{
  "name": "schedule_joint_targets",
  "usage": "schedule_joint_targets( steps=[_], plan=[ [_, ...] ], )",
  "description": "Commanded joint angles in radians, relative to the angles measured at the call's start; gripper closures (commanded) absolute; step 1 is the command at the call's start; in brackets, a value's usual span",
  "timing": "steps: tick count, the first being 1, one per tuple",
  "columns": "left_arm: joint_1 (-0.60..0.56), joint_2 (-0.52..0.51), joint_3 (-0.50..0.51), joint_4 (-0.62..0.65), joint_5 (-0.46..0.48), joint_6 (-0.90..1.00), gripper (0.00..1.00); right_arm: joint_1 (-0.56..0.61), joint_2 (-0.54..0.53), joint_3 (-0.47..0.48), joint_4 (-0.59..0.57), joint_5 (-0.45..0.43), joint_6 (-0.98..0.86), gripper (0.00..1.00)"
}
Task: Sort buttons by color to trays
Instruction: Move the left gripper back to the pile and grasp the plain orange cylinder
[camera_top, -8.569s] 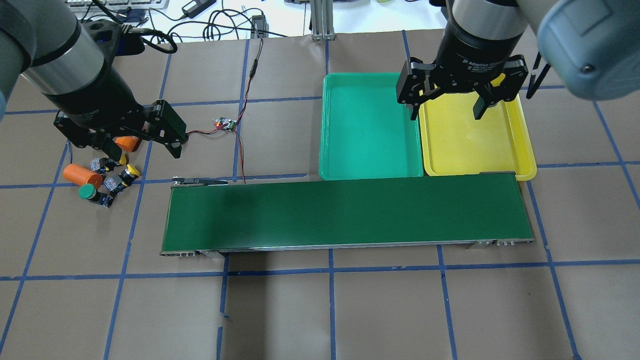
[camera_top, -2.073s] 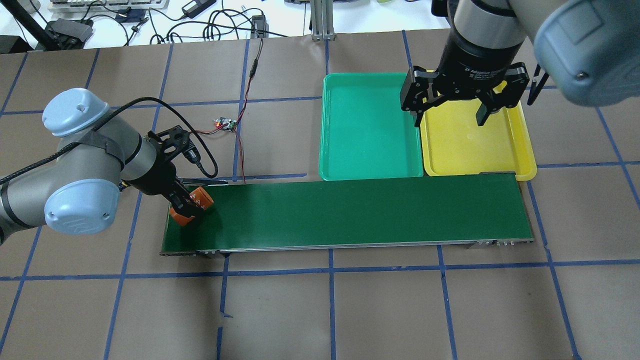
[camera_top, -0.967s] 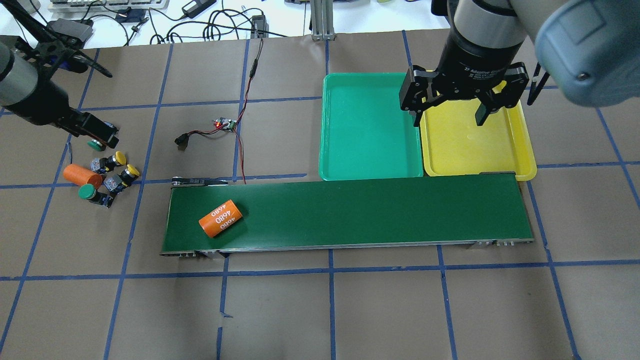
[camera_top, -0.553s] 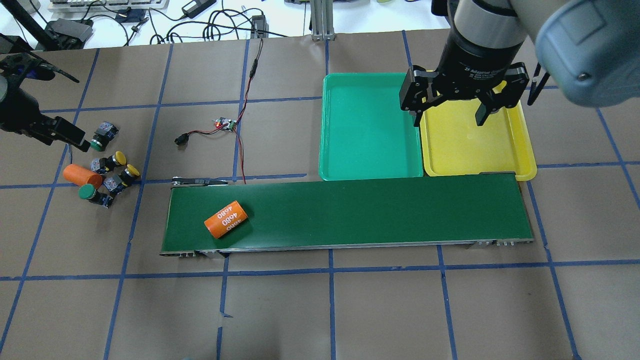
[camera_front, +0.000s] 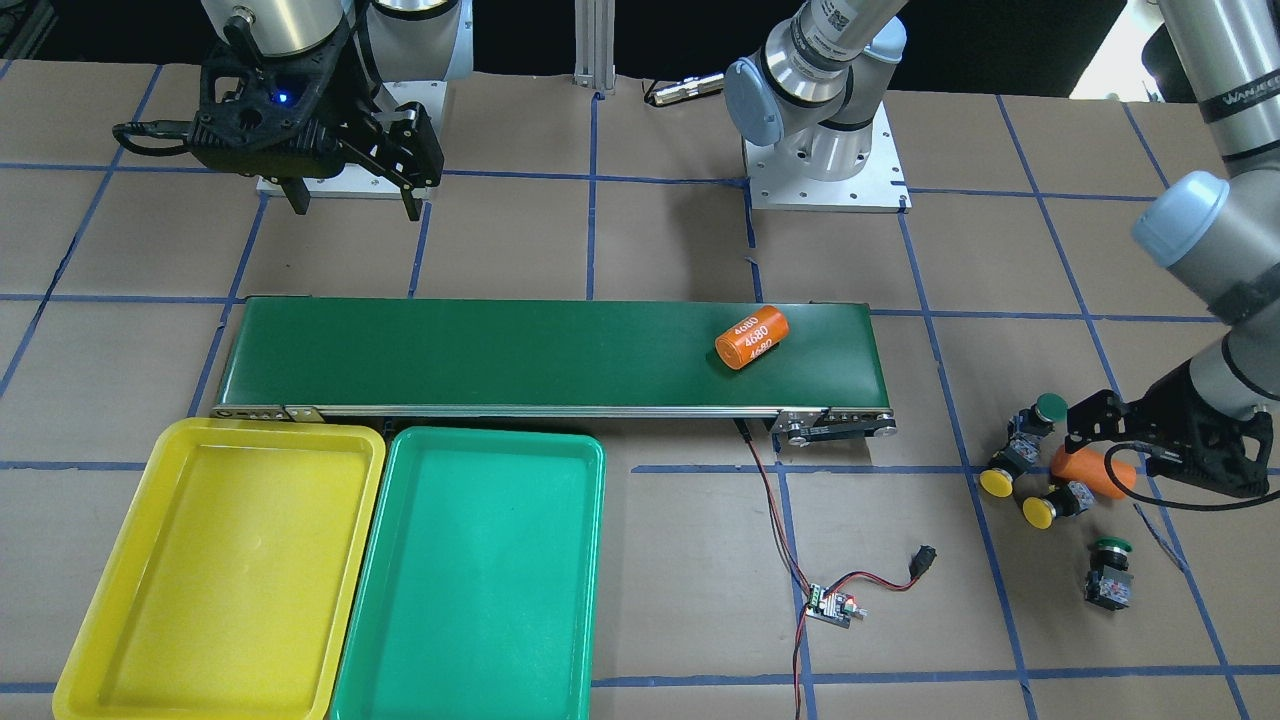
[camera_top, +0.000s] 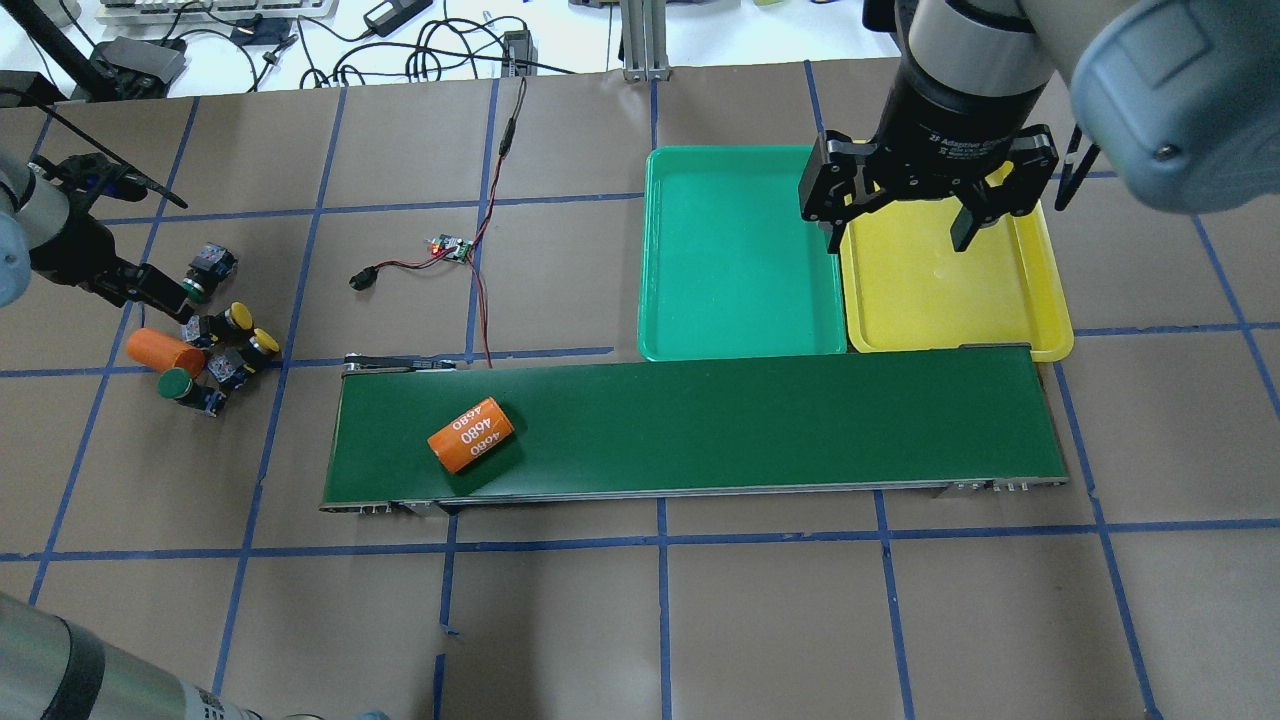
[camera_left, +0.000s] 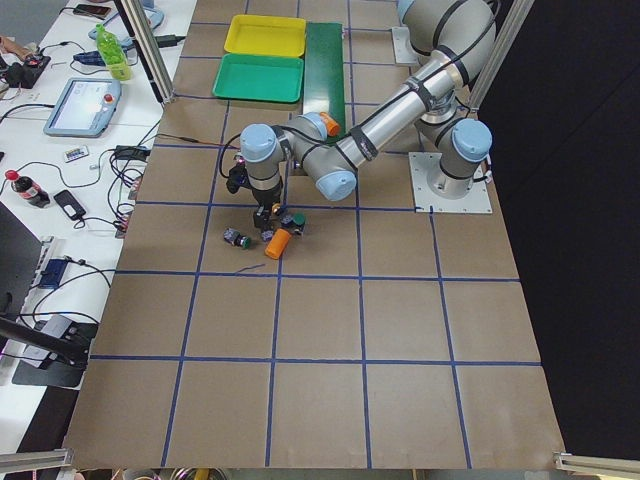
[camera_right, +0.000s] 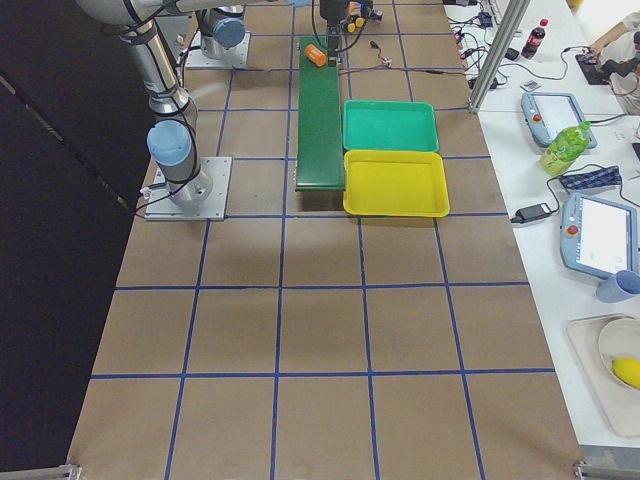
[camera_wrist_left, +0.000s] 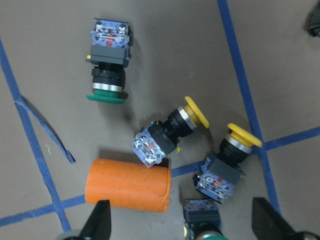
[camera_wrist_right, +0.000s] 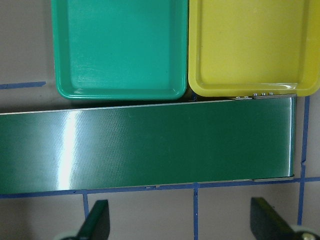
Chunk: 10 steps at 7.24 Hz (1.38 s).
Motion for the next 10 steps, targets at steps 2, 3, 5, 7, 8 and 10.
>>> schedule_joint_targets(
  steps=[2,3,5,7,8,10],
  plan=[
    [0.000,-0.075,0.009,0.056,0.019,0.027,0.00,-0.003,0.001,0.000,-0.002,0.000,0.000,0.00],
    [0.000,-0.085,0.007,0.056,0.042,0.028,0.00,-0.003,0.000,0.000,0.000,0.000,0.000,0.00],
    [0.000,-0.092,0.018,0.056,0.114,0.068,0.00,-0.002,0.000,0.000,0.001,0.000,0.000,0.00],
    [0.000,-0.104,0.019,0.056,0.112,0.073,0.00,-0.002,0.000,0.000,0.000,0.002,0.000,0.00],
    [0.000,-0.104,0.018,0.056,0.112,0.073,0.00,0.000,0.000,0.000,0.001,0.002,0.002,0.00],
    [0.000,-0.111,0.018,0.056,0.112,0.071,0.00,-0.005,0.000,0.000,0.003,0.000,0.000,0.00]
  ],
)
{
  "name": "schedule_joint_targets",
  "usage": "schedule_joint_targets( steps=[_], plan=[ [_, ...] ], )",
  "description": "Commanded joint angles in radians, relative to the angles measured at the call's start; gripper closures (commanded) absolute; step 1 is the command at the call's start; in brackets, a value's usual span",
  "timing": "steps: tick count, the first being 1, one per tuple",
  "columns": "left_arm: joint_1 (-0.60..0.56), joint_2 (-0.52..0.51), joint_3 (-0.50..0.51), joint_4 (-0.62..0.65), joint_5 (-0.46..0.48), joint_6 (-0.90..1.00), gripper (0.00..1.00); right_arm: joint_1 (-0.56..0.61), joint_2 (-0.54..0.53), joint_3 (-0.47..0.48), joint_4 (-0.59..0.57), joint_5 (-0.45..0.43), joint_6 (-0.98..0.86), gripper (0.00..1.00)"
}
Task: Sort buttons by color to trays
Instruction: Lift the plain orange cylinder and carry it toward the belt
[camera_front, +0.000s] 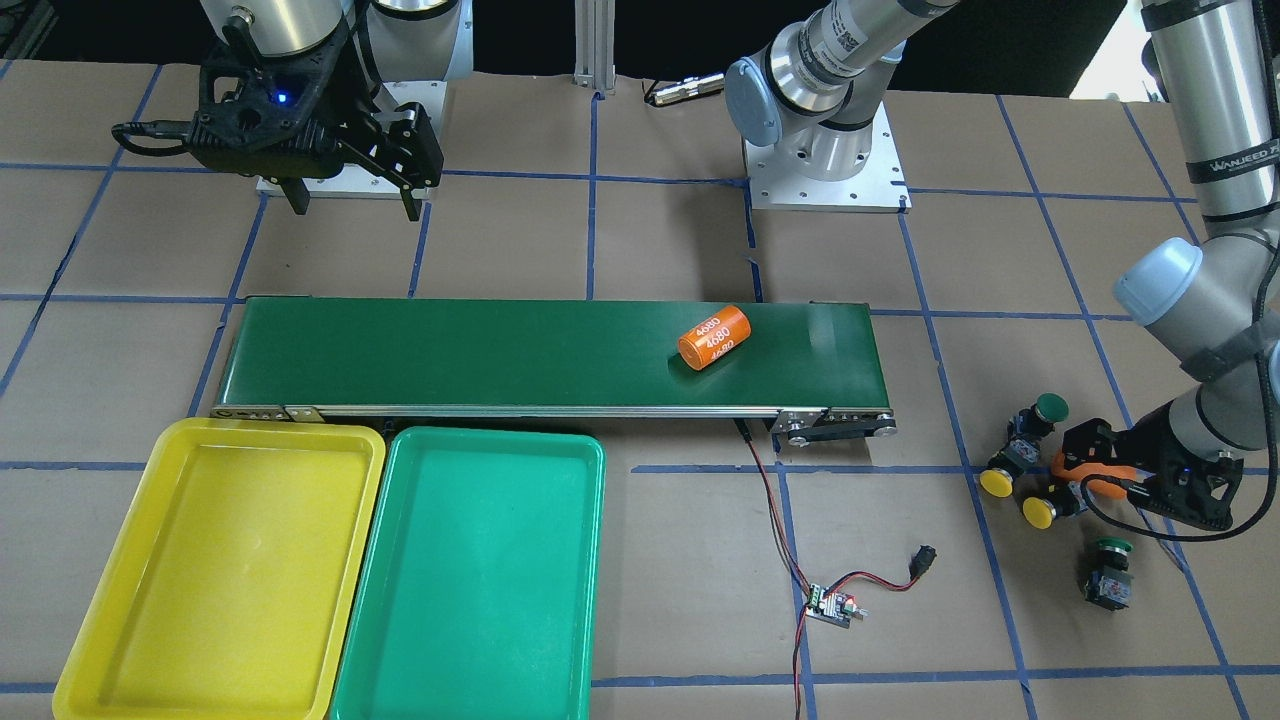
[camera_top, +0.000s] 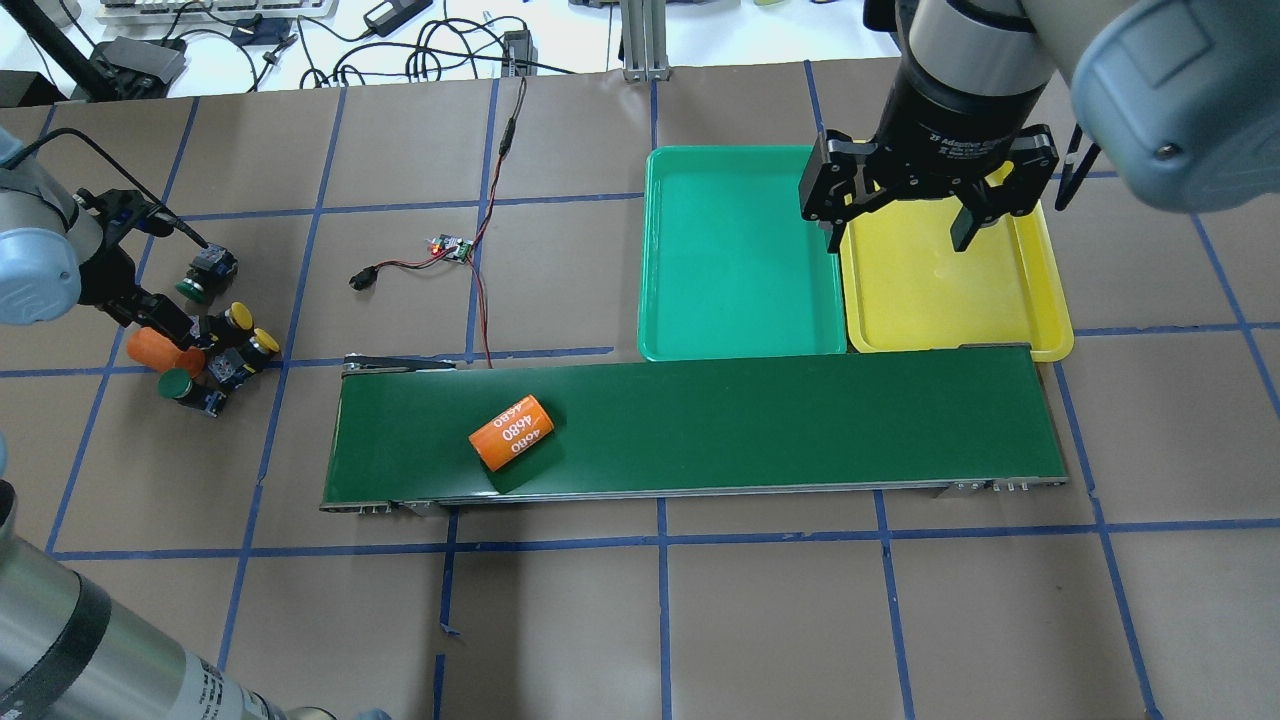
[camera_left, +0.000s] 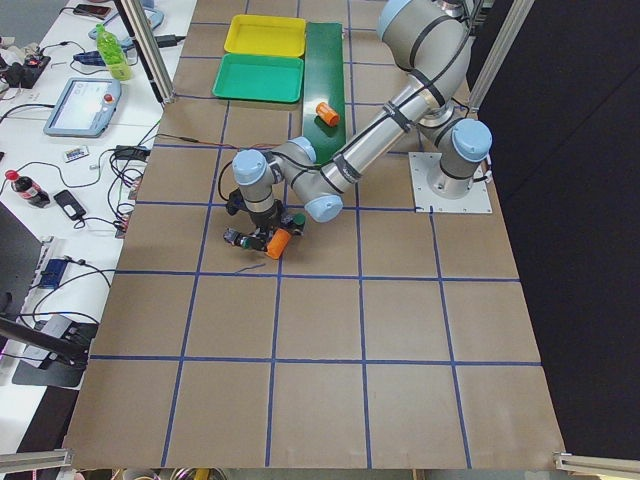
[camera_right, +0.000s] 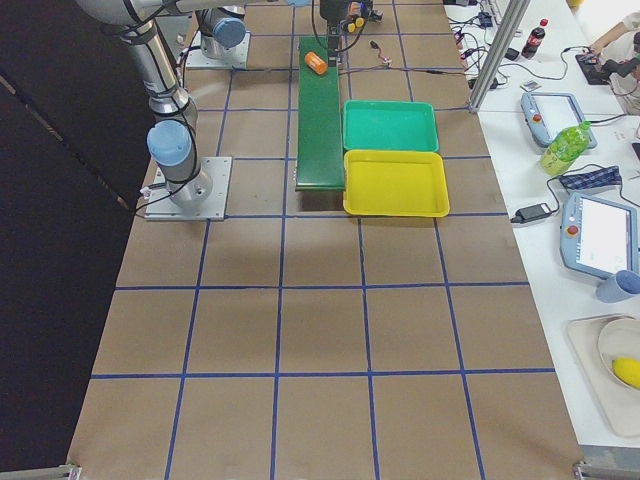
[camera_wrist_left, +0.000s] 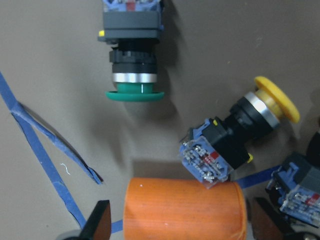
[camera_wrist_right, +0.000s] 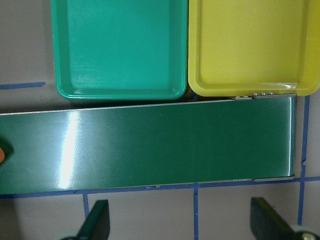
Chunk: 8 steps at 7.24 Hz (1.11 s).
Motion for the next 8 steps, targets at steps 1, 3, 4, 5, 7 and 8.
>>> schedule_joint_targets(
  steps=[1,3,4,5,7,8],
  plan=[
    [0.000,-0.010,0.000,0.000,0.000,-0.001,0.00,0.000,0.000,0.000,0.000,0.001,-0.001,0.00],
    [0.000,-0.011,-0.003,0.000,0.005,-0.003,0.00,-0.001,0.000,0.000,0.000,0.001,-0.001,0.00],
    [0.000,-0.014,-0.015,0.000,0.008,-0.003,0.00,-0.001,0.000,0.000,0.000,0.001,0.001,0.00],
    [0.000,-0.018,-0.016,-0.002,0.037,-0.003,0.00,0.002,0.000,0.000,0.000,0.003,0.001,0.00],
    [0.002,-0.018,-0.001,-0.011,0.046,-0.003,0.69,-0.003,-0.002,-0.002,0.002,0.000,-0.001,0.00],
    [0.002,-0.004,0.002,-0.017,0.043,-0.003,1.00,-0.001,-0.002,0.000,-0.001,0.001,-0.001,0.00]
  ],
)
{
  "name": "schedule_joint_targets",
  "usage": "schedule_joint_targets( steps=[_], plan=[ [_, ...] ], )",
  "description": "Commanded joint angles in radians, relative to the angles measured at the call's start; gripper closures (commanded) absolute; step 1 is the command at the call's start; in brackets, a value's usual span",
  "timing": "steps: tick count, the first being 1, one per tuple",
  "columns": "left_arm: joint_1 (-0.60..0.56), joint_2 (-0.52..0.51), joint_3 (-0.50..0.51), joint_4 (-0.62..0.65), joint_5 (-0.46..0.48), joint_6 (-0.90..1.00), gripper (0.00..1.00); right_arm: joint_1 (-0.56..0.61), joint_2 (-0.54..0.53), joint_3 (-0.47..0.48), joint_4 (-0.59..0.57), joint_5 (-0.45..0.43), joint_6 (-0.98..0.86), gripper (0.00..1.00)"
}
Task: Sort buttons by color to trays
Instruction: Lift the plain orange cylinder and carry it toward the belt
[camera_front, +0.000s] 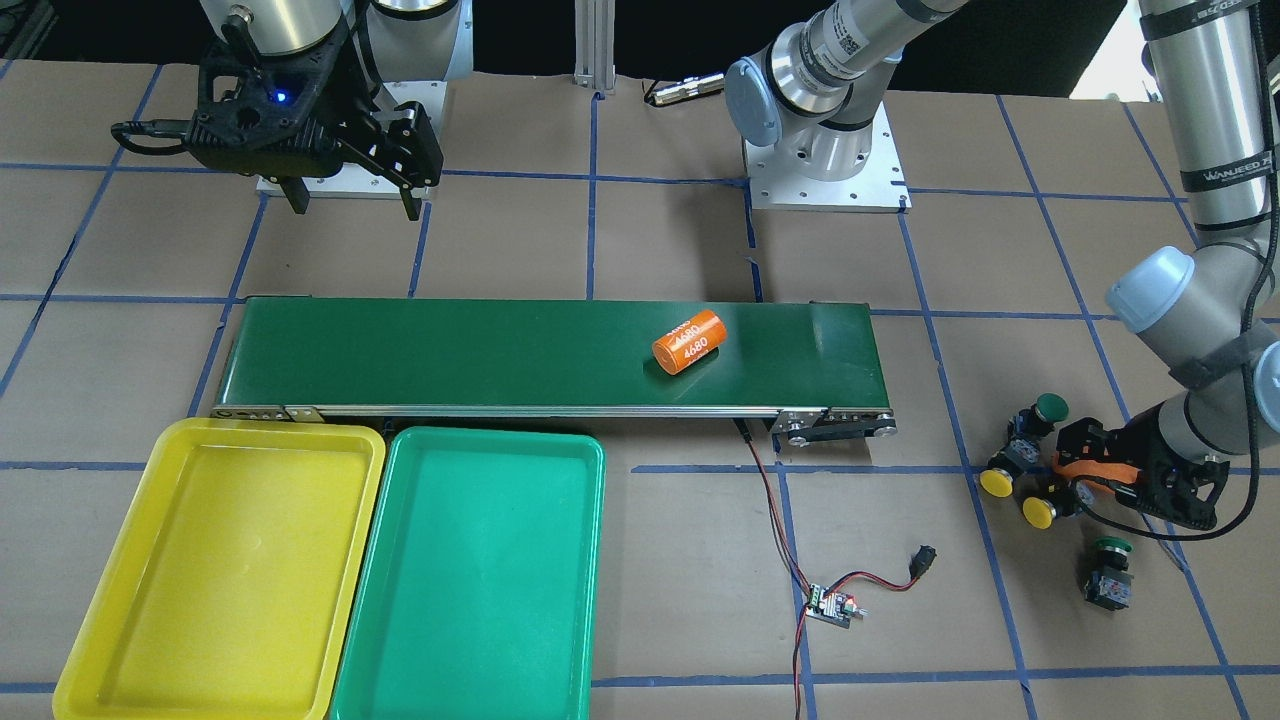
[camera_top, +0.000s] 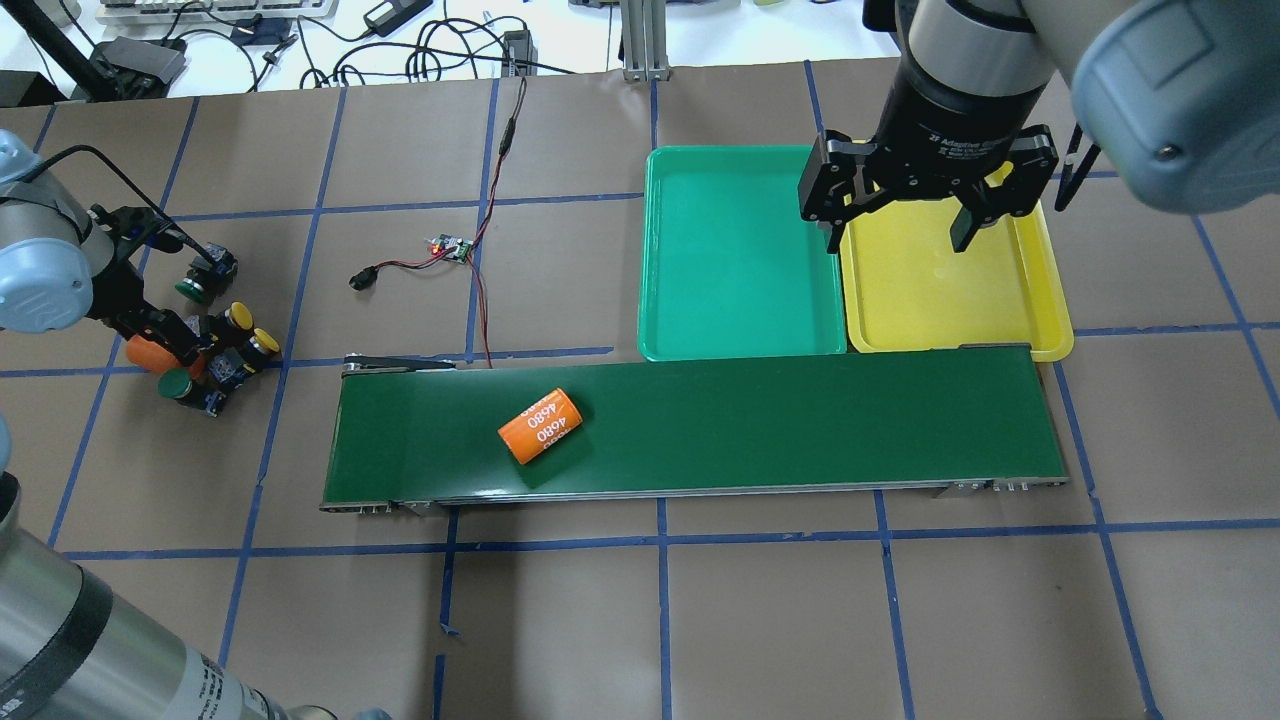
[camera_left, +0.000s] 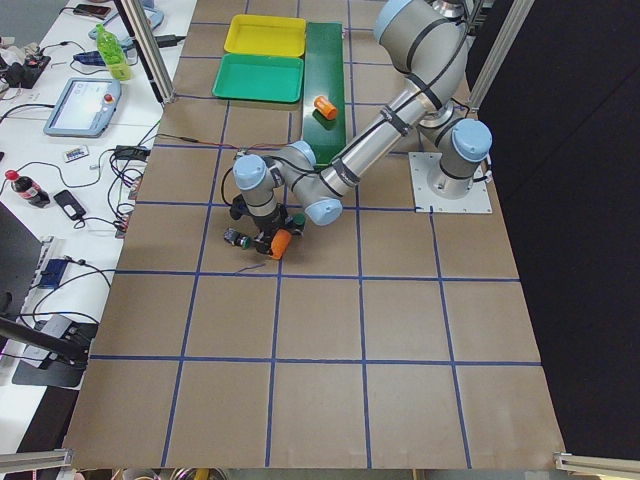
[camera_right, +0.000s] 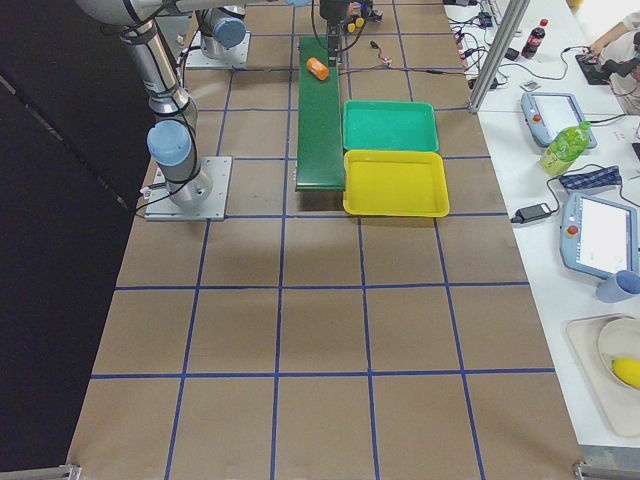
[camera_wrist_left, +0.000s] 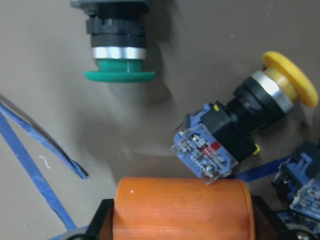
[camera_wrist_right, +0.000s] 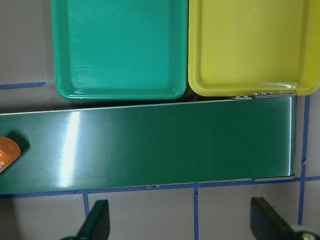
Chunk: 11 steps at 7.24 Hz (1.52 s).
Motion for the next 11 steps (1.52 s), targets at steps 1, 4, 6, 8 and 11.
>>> schedule_joint_targets(
  steps=[1,4,6,8,11],
  plan=[
    [-0.003,0.035,0.013,-0.020,-0.009,-0.002,1.00,0.004,-0.003,0.001,0.001,0.000,0.002,0.00],
    [-0.108,0.171,0.149,-0.324,-0.060,-0.235,1.00,-0.002,-0.003,0.001,0.001,0.000,-0.001,0.00],
    [-0.238,0.268,0.092,-0.421,-0.166,-0.562,1.00,-0.001,-0.002,0.001,0.001,0.002,-0.001,0.00],
    [-0.390,0.340,-0.061,-0.413,-0.212,-0.765,1.00,-0.001,-0.003,0.001,0.001,0.002,-0.001,0.00],
    [-0.426,0.369,-0.201,-0.368,-0.206,-0.769,0.89,-0.001,-0.003,0.001,0.001,0.002,-0.001,0.00]
  ],
)
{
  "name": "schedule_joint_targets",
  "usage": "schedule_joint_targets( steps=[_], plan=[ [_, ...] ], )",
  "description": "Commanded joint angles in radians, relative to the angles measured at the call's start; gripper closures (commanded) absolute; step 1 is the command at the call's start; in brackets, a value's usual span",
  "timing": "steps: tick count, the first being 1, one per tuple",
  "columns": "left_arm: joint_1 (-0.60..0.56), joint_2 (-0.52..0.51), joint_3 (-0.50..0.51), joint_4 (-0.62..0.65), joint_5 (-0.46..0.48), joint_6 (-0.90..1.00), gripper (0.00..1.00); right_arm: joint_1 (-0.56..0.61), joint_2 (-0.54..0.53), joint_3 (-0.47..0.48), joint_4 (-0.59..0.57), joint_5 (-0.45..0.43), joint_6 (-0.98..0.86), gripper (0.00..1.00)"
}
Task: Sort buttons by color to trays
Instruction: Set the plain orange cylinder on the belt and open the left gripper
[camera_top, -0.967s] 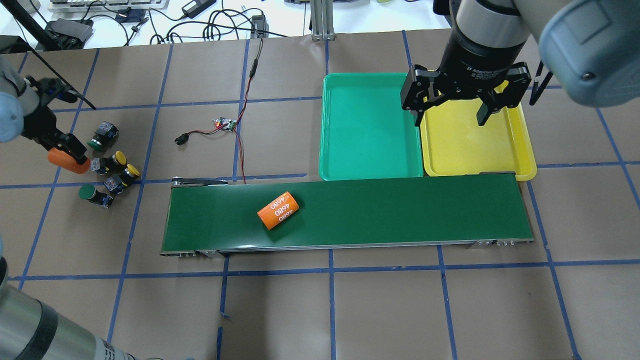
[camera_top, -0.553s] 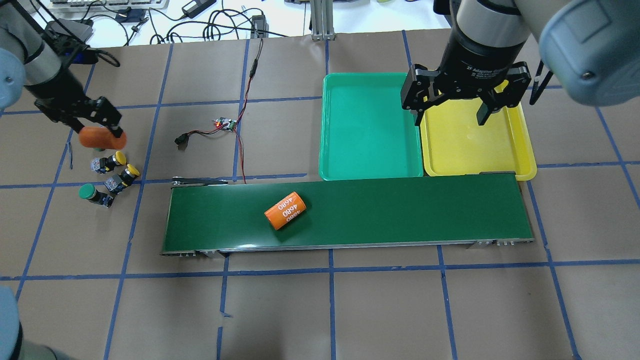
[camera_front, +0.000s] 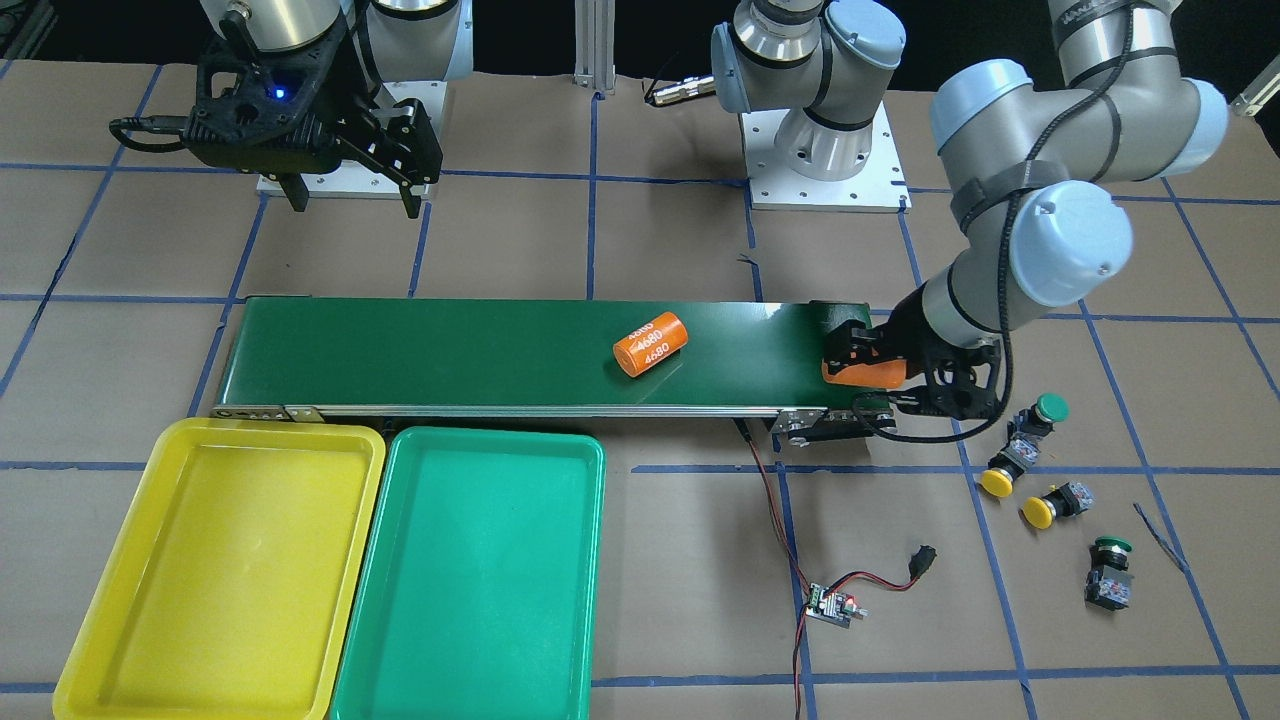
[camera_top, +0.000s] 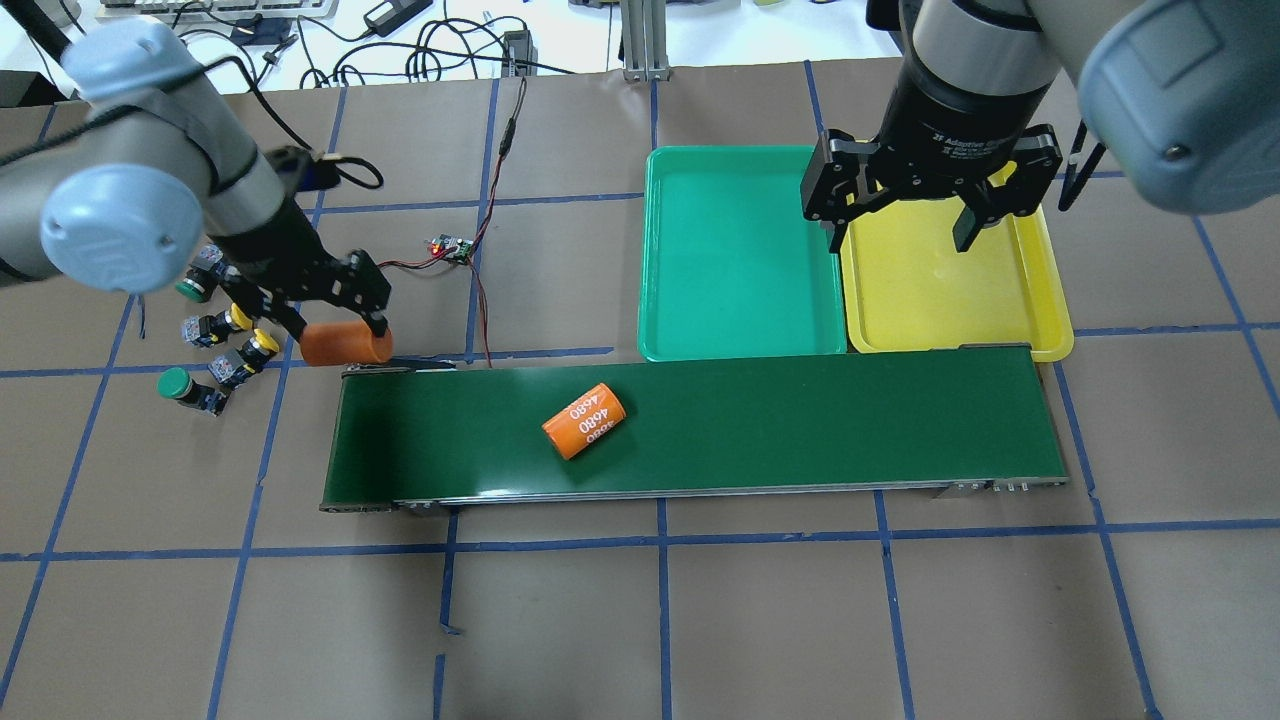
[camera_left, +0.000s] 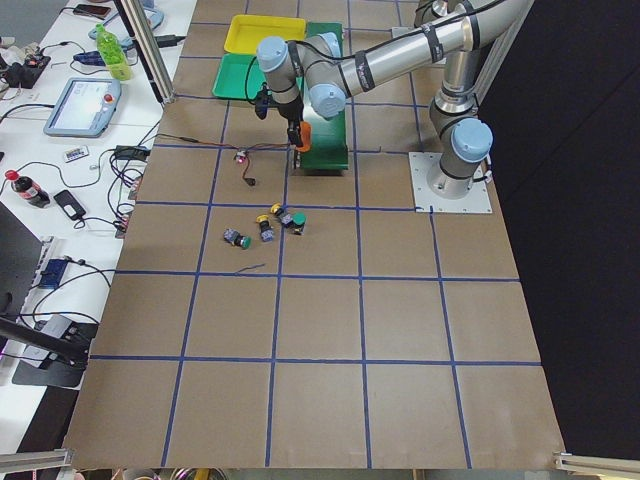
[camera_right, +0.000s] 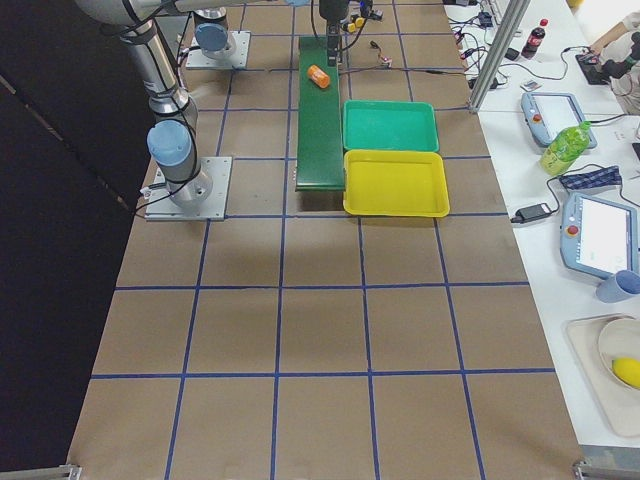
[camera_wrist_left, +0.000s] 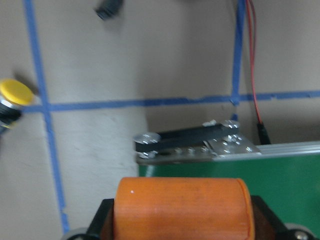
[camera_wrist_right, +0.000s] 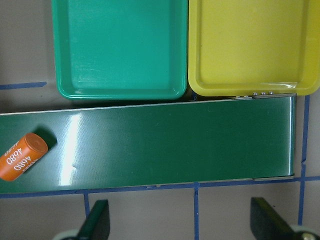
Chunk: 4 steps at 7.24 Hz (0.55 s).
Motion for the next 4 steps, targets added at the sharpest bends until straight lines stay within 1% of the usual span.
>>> schedule_joint_targets(
  steps=[1,2,3,4],
  plan=[
    [-0.019,0.022,-0.062,0.009,0.006,-0.004,0.86,0.001,0.000,0.000,0.001,0.000,0.000,0.00],
    [-0.019,0.030,-0.091,0.012,0.006,-0.004,0.52,0.001,0.000,0.000,-0.002,0.000,0.000,0.00],
    [-0.019,0.031,-0.108,0.012,0.002,-0.004,0.07,0.001,0.000,0.000,0.002,0.000,0.000,0.00],
    [-0.019,0.039,-0.116,0.012,0.005,-0.010,0.00,-0.001,-0.002,0.000,0.001,0.000,0.000,0.00]
  ],
)
